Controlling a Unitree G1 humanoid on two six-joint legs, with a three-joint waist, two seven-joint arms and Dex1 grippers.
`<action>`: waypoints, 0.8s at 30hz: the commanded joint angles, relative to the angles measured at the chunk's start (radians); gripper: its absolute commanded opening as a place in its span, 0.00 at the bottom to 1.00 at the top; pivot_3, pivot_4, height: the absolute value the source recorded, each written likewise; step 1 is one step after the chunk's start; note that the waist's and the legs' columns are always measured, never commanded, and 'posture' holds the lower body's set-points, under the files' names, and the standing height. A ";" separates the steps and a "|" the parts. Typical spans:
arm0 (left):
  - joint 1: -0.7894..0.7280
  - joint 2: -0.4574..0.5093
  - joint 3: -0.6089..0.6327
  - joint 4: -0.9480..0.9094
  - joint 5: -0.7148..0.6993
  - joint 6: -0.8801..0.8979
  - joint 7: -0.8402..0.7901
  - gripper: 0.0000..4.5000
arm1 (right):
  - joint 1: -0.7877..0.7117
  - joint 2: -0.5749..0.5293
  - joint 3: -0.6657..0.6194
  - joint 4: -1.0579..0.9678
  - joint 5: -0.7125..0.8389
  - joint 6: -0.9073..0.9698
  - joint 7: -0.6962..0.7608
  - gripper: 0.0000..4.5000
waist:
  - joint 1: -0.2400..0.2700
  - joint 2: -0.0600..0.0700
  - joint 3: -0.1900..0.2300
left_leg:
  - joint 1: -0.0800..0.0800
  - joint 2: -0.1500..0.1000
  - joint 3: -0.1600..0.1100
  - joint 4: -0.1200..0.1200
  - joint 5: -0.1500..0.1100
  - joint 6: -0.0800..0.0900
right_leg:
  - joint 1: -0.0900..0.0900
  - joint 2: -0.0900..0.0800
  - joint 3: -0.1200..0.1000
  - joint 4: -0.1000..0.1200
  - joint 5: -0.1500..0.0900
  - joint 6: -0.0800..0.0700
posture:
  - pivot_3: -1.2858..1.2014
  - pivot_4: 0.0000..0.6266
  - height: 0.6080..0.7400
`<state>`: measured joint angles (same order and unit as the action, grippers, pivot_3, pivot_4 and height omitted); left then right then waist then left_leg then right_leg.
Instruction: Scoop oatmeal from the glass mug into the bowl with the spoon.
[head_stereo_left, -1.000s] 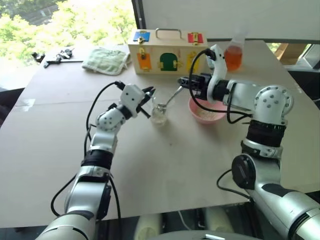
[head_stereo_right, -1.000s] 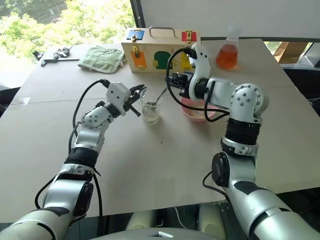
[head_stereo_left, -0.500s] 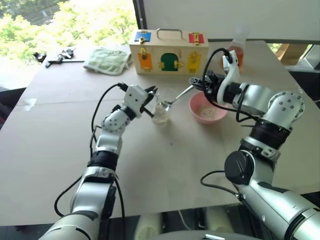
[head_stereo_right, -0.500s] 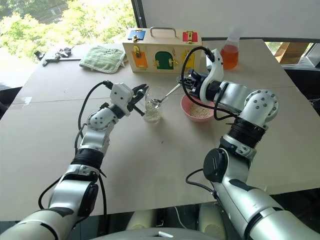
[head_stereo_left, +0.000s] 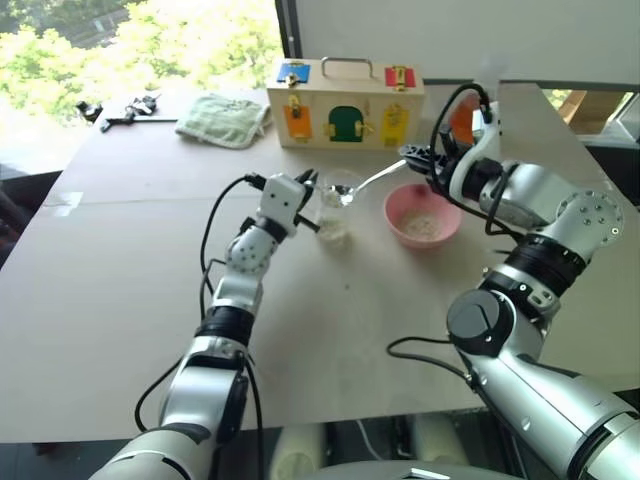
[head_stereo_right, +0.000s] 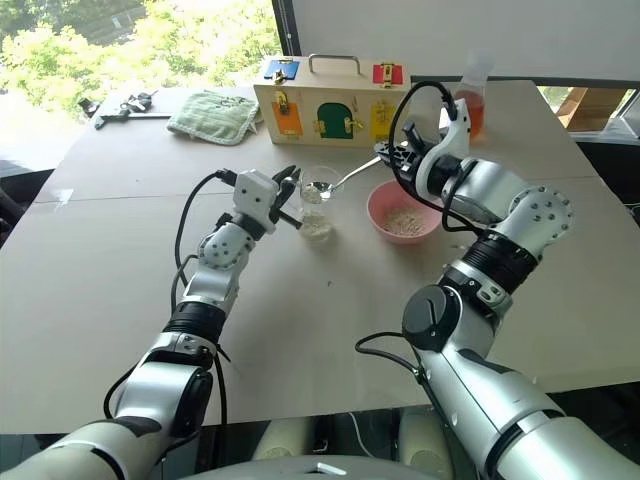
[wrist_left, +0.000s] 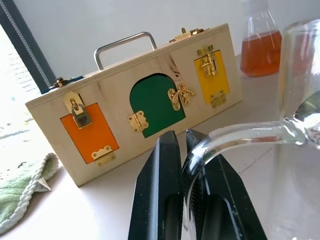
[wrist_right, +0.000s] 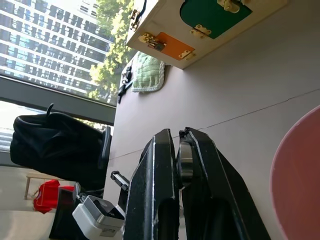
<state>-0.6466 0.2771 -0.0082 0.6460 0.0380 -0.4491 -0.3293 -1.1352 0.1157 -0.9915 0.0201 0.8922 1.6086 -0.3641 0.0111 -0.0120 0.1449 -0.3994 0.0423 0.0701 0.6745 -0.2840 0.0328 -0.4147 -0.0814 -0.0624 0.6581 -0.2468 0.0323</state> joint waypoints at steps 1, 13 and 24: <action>-0.002 -0.009 0.005 0.041 0.015 -0.011 0.041 0.01 | -0.026 -0.039 -0.042 -0.013 0.031 0.006 -0.059 0.00 | 0.001 0.000 0.000 | 0.000 0.000 0.000 0.000 -0.001 0.002 | 0.000 0.000 0.000 0.000 0.000 0.000 | 0.52 0.24 1.00; -0.021 -0.027 0.005 0.080 0.007 -0.049 0.064 0.01 | -0.027 -0.017 -0.069 -0.018 0.128 0.006 -0.165 0.00 | 0.000 0.000 0.000 | 0.000 0.000 0.000 0.000 -0.001 0.002 | 0.000 0.000 0.000 0.000 0.000 0.000 | 0.52 0.24 1.00; -0.037 -0.035 -0.011 0.112 0.017 -0.107 0.052 0.01 | -0.041 0.007 -0.104 -0.030 0.199 -0.027 -0.275 0.00 | 0.000 0.000 0.000 | -0.001 0.000 0.000 -0.001 -0.001 0.002 | 0.000 0.000 0.000 -0.001 0.000 0.000 | 0.52 0.24 1.00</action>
<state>-0.6739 0.2497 -0.0071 0.7406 0.0399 -0.5394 -0.2758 -1.1656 0.1360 -1.0877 0.0203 1.0725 1.6013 -0.6175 0.0116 -0.0120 0.1449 -0.4002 0.0424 0.0699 0.6737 -0.2852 0.0350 -0.4148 -0.0813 -0.0629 0.6565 -0.2469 0.0325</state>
